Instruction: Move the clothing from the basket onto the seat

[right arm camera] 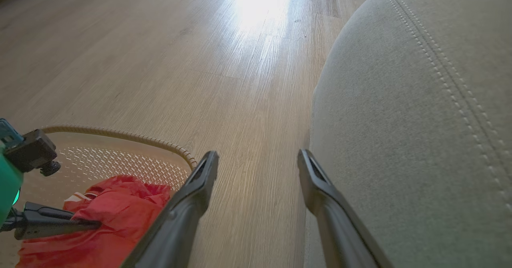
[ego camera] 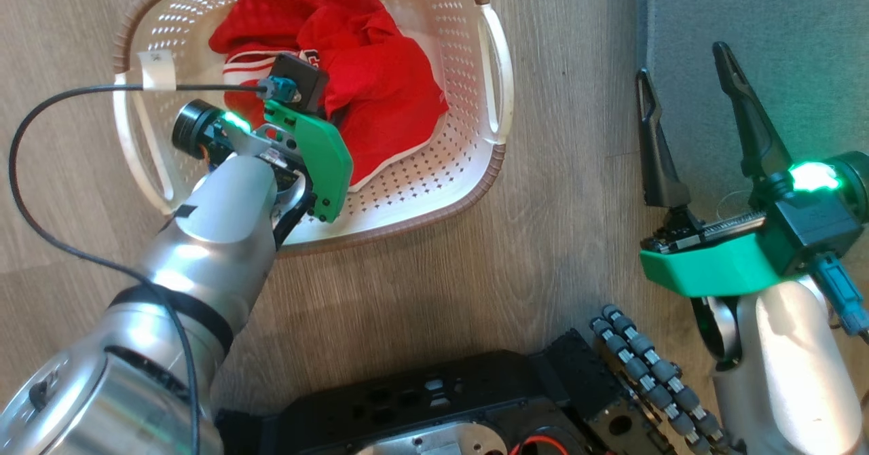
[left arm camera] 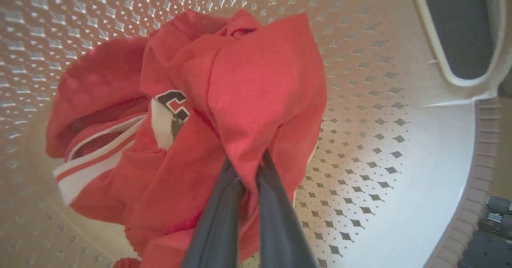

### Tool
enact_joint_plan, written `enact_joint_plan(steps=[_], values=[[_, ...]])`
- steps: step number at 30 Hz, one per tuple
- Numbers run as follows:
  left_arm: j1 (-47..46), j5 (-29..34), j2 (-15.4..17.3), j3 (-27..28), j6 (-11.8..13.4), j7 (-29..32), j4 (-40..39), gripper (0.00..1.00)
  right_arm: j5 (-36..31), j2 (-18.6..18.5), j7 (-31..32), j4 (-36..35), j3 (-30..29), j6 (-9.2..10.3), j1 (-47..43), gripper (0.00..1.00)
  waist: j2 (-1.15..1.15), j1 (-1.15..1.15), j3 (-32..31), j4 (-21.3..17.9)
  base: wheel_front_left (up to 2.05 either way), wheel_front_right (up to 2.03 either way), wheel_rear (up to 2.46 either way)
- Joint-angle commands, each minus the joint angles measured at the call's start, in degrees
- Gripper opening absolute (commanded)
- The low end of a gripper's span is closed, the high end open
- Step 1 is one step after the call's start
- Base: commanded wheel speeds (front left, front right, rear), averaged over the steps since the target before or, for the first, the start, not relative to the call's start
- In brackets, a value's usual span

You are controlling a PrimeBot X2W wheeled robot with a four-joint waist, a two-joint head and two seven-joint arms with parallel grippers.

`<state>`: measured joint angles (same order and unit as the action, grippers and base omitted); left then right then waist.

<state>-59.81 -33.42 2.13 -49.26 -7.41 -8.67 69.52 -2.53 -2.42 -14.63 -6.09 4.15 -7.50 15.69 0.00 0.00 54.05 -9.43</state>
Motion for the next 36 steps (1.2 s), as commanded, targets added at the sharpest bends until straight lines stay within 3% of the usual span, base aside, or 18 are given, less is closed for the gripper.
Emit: enact_joint_plan(steps=[1, 13, 18, 29, 36], values=[[1.1, -1.0, 0.8, 0.0, -0.1, -0.5, -0.4, 0.0, -0.2, -0.5, -0.4, -1.3, 1.1, 0.01, -1.3, 1.0, 0.0, 0.0, -0.4, 0.1, 0.0, 0.0, 0.0], [6.6, -8.5, 0.8, -5.6, -0.1, -5.2, -2.9, 0.0, -0.9, -0.5, -0.4, 3.4, 0.7, 0.01, 1.2, 1.0, 0.0, 0.0, -10.3, 4.2, 0.0, 0.0, 0.0], [9.1, -11.4, 1.4, -5.1, -0.1, -6.2, -3.9, 0.0, -0.6, -0.5, -0.4, 6.4, 1.3, 0.01, 1.6, 1.0, 0.0, 0.0, -16.8, 5.7, 0.0, 0.0, 0.0], [18.0, -6.5, 5.0, 11.7, 0.8, -6.3, -17.5, 0.0, 1.1, -0.5, -0.4, 12.0, 2.4, 0.01, 0.2, 1.0, 0.0, 0.0, -32.1, 8.5, 0.0, 0.0, 0.0], [25.8, -0.1, 4.9, 24.6, 1.3, -6.3, -28.9, 0.0, 2.2, -0.5, -0.4, 14.1, 2.8, 0.01, -1.7, 1.0, 0.0, 0.0, -39.2, 9.6, 0.0, 0.0, 0.0]])
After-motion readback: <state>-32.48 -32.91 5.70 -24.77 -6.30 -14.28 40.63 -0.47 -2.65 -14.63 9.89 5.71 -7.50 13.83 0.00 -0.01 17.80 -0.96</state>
